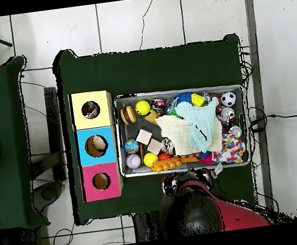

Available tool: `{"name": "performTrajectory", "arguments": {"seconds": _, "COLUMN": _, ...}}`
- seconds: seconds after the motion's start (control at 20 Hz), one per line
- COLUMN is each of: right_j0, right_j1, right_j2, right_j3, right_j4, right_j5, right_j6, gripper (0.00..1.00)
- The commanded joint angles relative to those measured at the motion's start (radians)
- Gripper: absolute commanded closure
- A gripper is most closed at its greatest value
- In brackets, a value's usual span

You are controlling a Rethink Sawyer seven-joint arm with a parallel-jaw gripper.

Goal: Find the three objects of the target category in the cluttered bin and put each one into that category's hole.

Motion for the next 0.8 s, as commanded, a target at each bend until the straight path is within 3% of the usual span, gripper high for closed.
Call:
{"name": "performTrajectory", "arguments": {"seconds": 0.05, "right_j0": 0.139, "right_j1": 0.056, "right_j2": 0.021, "right_j3": 0.143, "right_j4": 0.045, "right_j5": -0.086, "right_j6": 0.379, "gripper": 0.0}}
{"name": "performTrajectory", "arguments": {"seconds": 0.3, "right_j0": 0.237, "right_j1": 0.069, "right_j2": -0.047, "right_j3": 0.123, "right_j4": 0.054, "right_j5": -0.091, "right_j6": 0.44, "gripper": 0.0}}
{"name": "performTrajectory", "arguments": {"seconds": 0.6, "right_j0": 0.247, "right_j1": 0.045, "right_j2": -0.028, "right_j3": 0.186, "right_j4": 0.109, "right_j5": -0.177, "right_j6": 0.444, "gripper": 0.0}}
{"name": "performTrajectory", "arguments": {"seconds": 0.8, "right_j0": 0.255, "right_j1": 0.03, "right_j2": -0.032, "right_j3": 0.189, "right_j4": 0.109, "right_j5": -0.149, "right_j6": 0.444, "gripper": 0.0}}
